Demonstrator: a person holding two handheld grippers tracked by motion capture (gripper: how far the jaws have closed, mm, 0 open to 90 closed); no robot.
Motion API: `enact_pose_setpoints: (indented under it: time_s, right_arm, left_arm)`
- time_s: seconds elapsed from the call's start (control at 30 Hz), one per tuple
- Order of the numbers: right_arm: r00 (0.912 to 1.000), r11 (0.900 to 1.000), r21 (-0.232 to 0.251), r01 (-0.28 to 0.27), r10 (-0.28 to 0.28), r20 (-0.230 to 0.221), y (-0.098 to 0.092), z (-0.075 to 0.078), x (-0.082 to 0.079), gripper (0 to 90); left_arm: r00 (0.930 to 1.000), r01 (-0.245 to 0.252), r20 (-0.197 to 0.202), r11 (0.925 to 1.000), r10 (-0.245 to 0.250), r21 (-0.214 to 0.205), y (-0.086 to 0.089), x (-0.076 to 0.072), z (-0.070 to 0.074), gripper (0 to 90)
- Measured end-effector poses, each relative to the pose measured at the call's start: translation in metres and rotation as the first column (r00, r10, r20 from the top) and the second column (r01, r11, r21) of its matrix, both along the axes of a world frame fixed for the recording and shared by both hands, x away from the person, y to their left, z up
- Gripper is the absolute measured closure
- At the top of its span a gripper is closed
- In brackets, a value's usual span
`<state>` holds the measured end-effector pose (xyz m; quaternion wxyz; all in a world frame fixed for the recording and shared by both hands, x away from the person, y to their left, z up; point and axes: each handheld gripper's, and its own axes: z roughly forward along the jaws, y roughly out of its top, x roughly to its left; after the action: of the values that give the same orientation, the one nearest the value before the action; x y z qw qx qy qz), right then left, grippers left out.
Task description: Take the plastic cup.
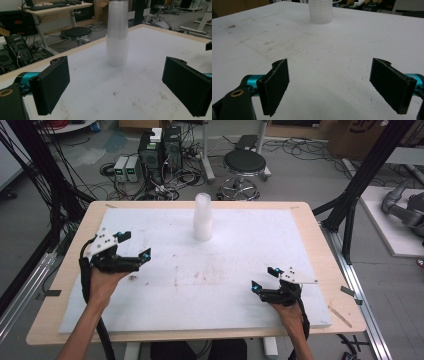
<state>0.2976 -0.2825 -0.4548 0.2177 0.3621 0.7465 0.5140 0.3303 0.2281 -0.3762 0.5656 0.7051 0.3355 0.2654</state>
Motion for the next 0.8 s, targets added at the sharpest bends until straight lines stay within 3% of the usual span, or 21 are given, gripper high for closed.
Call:
enact_pose_setpoints:
  time_s: [0.1, 0.13, 0.17, 0.43, 0.6, 0.8]
  right_arm:
    - [1.0000, 1.0000, 0.003, 0.000, 0.000, 0.000, 0.000, 0.000, 0.000, 16.0]
    - [1.0000, 1.0000, 0.008, -0.003, 0.003, -0.005, -0.001, 0.000, 0.000, 16.0]
    - [1.0000, 1.0000, 0.008, -0.003, 0.003, -0.005, -0.001, 0.000, 0.000, 16.0]
    - [1.0000, 1.0000, -0.001, -0.005, 0.005, -0.008, 0.000, 0.000, 0.000, 16.0]
    - [0.9999, 1.0000, 0.004, -0.005, 0.005, -0.011, 0.000, 0.000, 0.001, 16.0]
    - [0.9999, 1.0000, 0.001, -0.005, 0.005, -0.010, 0.000, 0.000, 0.000, 16.0]
  left_arm:
    - [0.9992, 0.040, 0.001, 0.9991, -0.040, 0.016, -0.008, 0.024, 0.020, 7.4]
    - [0.9979, 0.064, 0.005, 0.9978, -0.064, 0.020, -0.013, 0.038, 0.031, 7.4]
    - [0.9979, 0.064, 0.005, 0.9978, -0.064, 0.020, -0.013, 0.038, 0.031, 7.4]
    - [0.9868, 0.161, -0.023, 0.9860, -0.161, 0.041, -0.034, 0.090, 0.071, 7.4]
    - [0.9781, 0.206, -0.037, 0.9775, -0.205, 0.044, -0.048, 0.115, 0.085, 7.4]
    - [0.9653, 0.254, -0.079, 0.9656, -0.249, 0.057, -0.070, 0.140, 0.089, 7.4]
